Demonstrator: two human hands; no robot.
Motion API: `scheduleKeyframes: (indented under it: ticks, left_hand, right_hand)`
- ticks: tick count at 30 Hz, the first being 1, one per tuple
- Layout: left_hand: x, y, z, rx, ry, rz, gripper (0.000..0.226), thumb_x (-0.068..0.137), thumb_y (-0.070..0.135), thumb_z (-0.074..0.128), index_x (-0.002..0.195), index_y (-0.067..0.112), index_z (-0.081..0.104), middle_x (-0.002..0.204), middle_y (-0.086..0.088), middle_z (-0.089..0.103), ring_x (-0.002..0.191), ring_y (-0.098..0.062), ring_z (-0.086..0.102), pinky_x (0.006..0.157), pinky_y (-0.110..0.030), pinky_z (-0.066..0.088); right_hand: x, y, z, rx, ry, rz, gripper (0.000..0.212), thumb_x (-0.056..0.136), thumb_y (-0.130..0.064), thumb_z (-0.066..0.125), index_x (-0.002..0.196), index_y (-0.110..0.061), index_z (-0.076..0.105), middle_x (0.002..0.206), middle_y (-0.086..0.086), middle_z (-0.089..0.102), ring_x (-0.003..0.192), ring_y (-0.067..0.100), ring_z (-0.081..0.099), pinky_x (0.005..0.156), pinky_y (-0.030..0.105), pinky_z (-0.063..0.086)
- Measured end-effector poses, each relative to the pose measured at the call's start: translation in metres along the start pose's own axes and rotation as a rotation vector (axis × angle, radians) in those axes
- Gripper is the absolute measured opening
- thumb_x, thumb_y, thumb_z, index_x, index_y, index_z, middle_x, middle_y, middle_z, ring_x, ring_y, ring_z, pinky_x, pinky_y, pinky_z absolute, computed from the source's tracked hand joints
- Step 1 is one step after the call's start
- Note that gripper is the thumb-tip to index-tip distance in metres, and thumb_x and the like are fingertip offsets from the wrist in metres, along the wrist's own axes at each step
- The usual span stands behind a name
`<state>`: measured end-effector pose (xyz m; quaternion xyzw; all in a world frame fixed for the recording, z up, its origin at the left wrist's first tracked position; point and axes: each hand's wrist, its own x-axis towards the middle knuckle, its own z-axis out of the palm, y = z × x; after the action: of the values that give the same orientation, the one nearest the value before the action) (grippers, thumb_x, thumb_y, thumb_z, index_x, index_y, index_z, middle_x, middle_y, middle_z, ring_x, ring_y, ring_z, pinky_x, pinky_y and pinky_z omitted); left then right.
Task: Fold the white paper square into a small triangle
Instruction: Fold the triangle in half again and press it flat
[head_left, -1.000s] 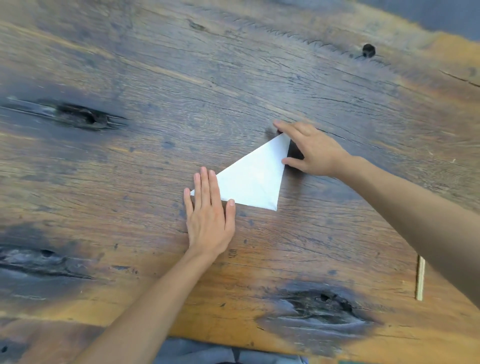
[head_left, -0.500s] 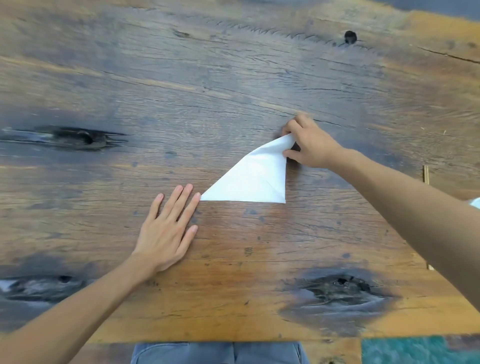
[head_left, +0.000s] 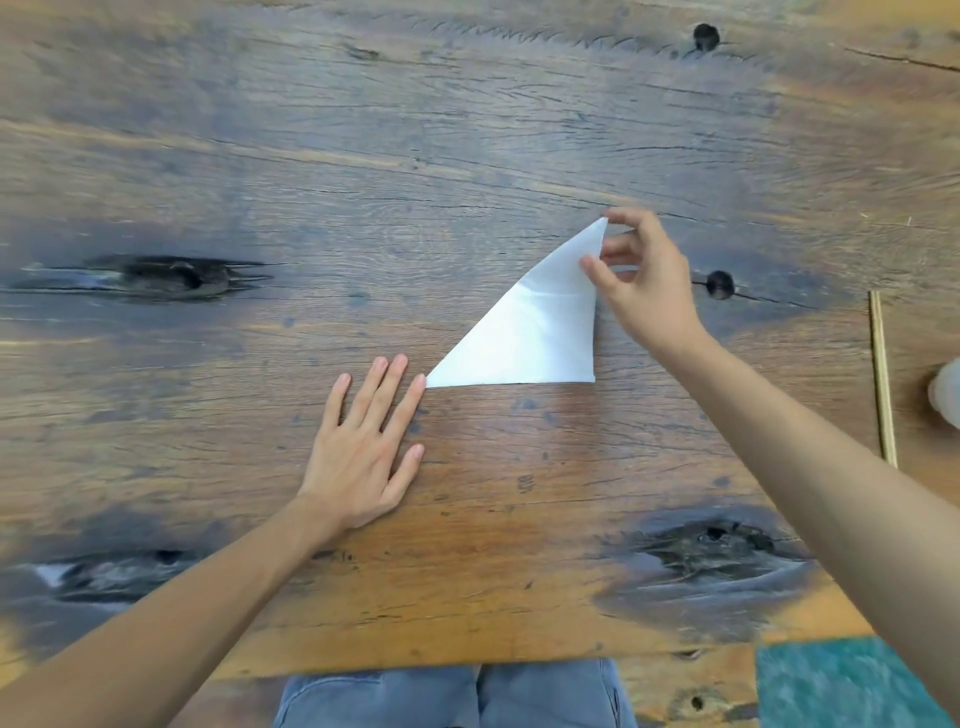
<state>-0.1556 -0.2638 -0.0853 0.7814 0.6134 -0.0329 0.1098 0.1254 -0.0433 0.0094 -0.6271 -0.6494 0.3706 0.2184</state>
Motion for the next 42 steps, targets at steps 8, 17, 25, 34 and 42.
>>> scheduleKeyframes:
  ticks: [8, 17, 25, 34, 42]
  left_hand:
    - [0.0, -0.001, 0.003, -0.012, 0.032, 0.001, 0.077, 0.099, 0.051, 0.035, 0.165, 0.018, 0.013, 0.174, -0.014, 0.011, 0.162, -0.029, 0.01, 0.127, -0.059, 0.017]
    - [0.0, 0.0, 0.002, -0.023, 0.053, 0.0, 0.079, 0.098, 0.052, 0.04, 0.165, 0.019, 0.015, 0.174, -0.012, 0.012, 0.161, -0.028, 0.011, 0.126, -0.058, 0.02]
    - [0.0, 0.001, -0.002, -0.036, 0.054, -0.021, 0.08, 0.099, 0.053, 0.04, 0.165, 0.013, 0.017, 0.174, -0.01, 0.014, 0.161, -0.025, 0.012, 0.127, -0.056, 0.019]
    - [0.0, 0.0, -0.006, -0.059, 0.051, -0.024, 0.079, 0.099, 0.052, 0.041, 0.165, 0.015, 0.017, 0.174, -0.009, 0.016, 0.161, -0.025, 0.014, 0.127, -0.056, 0.02]
    - [-0.001, 0.0, -0.004, -0.047, 0.049, -0.027, 0.08, 0.1, 0.054, 0.038, 0.165, 0.014, 0.016, 0.174, -0.009, 0.014, 0.161, -0.024, 0.012, 0.127, -0.055, 0.02]
  right_hand:
    - [-0.062, -0.019, 0.042, -0.171, 0.069, -0.346, 0.01, 0.094, -0.005, 0.068, 0.103, -0.007, 0.074, 0.099, 0.004, 0.074, 0.092, 0.019, 0.068, 0.085, 0.039, 0.055]
    - [-0.101, -0.016, 0.097, -0.302, 0.046, -0.46, 0.009, 0.093, -0.012, 0.071, 0.097, -0.017, 0.077, 0.096, -0.002, 0.071, 0.088, 0.024, 0.068, 0.078, 0.039, 0.046]
    - [-0.099, -0.001, 0.116, -0.403, -0.054, -0.454, 0.012, 0.091, -0.014, 0.072, 0.1, -0.02, 0.078, 0.102, -0.003, 0.071, 0.094, 0.025, 0.065, 0.082, 0.036, 0.041]
    - [-0.097, 0.007, 0.12, -0.41, -0.087, -0.444, 0.01, 0.092, -0.02, 0.074, 0.102, -0.02, 0.078, 0.105, -0.003, 0.071, 0.096, 0.025, 0.064, 0.081, 0.037, 0.043]
    - [-0.094, 0.007, 0.12, -0.393, -0.094, -0.454, 0.013, 0.094, -0.021, 0.073, 0.105, -0.02, 0.079, 0.105, -0.001, 0.071, 0.095, 0.026, 0.065, 0.081, 0.038, 0.044]
